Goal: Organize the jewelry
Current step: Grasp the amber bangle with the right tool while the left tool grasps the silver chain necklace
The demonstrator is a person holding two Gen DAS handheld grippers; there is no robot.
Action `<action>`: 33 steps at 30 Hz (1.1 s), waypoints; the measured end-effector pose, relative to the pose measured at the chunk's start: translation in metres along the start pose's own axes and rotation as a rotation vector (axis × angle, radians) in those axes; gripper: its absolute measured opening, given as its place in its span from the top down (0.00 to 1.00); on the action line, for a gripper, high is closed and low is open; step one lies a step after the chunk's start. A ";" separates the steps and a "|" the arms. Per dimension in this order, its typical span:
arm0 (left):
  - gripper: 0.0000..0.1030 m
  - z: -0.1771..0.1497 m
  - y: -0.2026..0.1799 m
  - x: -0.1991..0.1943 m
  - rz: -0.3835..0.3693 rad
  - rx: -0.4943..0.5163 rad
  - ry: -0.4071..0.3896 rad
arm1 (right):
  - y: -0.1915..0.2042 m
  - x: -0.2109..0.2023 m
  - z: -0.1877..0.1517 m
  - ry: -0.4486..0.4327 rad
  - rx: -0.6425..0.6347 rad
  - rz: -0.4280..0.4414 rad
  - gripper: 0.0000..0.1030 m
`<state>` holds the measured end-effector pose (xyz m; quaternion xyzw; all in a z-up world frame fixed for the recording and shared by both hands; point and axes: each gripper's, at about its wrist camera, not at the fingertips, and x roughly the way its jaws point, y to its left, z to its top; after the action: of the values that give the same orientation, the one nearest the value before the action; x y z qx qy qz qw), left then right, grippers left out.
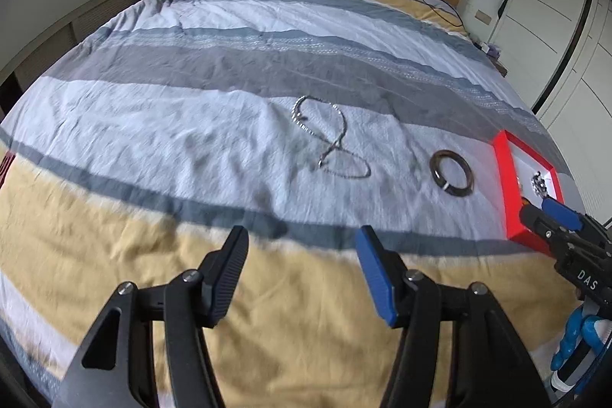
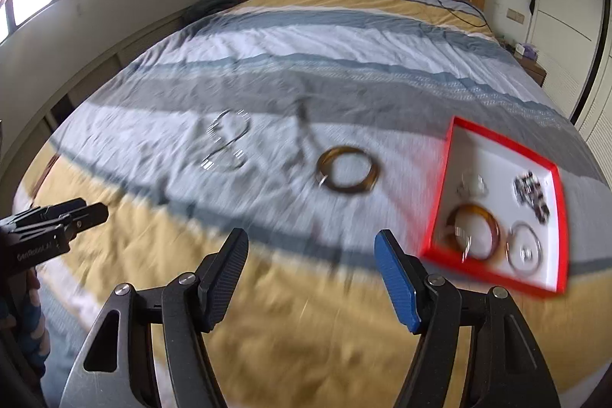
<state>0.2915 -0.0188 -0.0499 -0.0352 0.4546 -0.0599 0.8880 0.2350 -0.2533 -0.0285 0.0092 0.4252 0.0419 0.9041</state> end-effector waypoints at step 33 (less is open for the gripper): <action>0.81 0.052 -0.034 0.158 0.125 0.006 -0.036 | -0.030 0.188 0.052 0.145 -0.123 -0.115 0.89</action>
<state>0.4229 -0.0736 -0.1427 -0.0052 0.4399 -0.0051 0.8980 0.3958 -0.2668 -0.1413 -0.0738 0.4860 0.0165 0.8707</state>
